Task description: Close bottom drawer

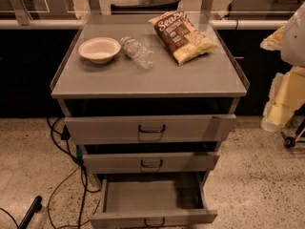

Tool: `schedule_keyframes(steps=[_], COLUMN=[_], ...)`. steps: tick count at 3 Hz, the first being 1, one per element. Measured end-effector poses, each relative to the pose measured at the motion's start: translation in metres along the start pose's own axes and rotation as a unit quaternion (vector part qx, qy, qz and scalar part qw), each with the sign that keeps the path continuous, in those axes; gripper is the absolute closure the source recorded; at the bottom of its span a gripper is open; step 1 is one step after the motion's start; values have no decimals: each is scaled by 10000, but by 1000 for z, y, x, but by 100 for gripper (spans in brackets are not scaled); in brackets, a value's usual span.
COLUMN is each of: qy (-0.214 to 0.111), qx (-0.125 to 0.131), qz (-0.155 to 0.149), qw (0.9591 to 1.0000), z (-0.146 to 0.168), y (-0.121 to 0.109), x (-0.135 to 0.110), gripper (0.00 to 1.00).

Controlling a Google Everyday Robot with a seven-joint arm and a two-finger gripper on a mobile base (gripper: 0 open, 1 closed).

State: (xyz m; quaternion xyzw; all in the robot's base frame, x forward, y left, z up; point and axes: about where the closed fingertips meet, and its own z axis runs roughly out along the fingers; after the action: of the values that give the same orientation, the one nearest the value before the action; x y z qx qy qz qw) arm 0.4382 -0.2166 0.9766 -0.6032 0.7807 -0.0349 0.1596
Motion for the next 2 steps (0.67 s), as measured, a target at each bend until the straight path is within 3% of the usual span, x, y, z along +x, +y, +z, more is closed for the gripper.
schedule_keyframes(steps=[1, 2], qy=[-1, -363], qx=[3, -104], qz=[0, -3], qw=[10000, 9993], z=[0, 11], y=[0, 5], x=[0, -5], gripper=[0, 0])
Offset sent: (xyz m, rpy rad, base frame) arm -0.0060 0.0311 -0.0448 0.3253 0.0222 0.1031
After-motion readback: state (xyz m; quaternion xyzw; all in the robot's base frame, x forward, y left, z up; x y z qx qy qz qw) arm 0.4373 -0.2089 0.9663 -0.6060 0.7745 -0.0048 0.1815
